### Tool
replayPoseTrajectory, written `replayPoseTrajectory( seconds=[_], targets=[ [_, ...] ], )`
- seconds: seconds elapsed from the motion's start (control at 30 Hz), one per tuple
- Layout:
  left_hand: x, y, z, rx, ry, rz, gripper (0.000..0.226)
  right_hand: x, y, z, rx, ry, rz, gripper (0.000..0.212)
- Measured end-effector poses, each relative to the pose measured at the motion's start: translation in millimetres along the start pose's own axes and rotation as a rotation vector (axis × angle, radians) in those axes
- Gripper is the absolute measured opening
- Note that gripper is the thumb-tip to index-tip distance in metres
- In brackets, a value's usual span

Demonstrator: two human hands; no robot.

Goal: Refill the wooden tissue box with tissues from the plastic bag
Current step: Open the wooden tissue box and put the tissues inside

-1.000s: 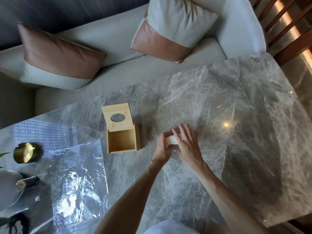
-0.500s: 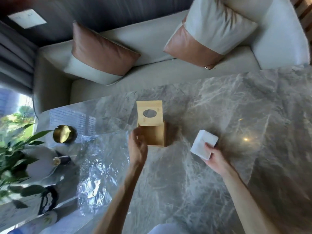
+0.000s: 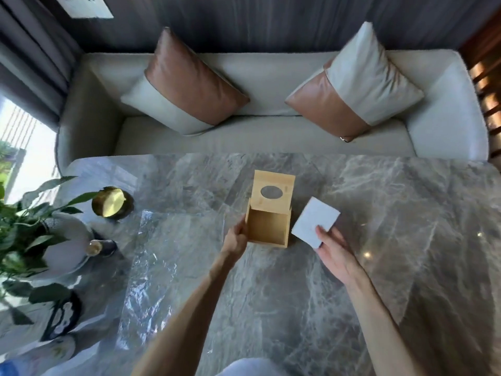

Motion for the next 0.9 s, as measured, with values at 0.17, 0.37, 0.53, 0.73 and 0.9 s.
replayPoseTrajectory(
  seconds=[0.17, 0.37, 0.53, 0.73, 0.9],
  targets=[
    [-7, -1, -6, -0.027, -0.082, -0.01, 0.056, 100, 26, -11, -0.016, -1.331, -0.178, 0.043],
    [-12, -8, -7, 0.039, -0.089, 0.003, 0.049, 137, 54, 21, 0.032, -2.251, -0.38, 0.029],
    [-8, -7, -19, -0.004, -0.102, -0.017, 0.052, 128, 71, 48, 0.355, -2.337, -0.509, 0.043],
    [-1, -36, -40, 0.039, -0.071, -0.02, 0.061, 110, 62, 77, 0.565, -2.323, -0.597, 0.047],
    [2, -78, -64, 0.037, -0.098, 0.003, 0.07, 104, 19, 119, 0.497, -2.297, -0.632, 0.022]
  ],
)
Point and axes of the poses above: each hand's wrist, its own y-axis towards the middle knuckle, its own x-axis out of the palm, z = x × y, the point moved 8 cm from there along y, towards the middle knuckle, and after that the axes turned 6 degrees about -y, right-handed, at the moved point
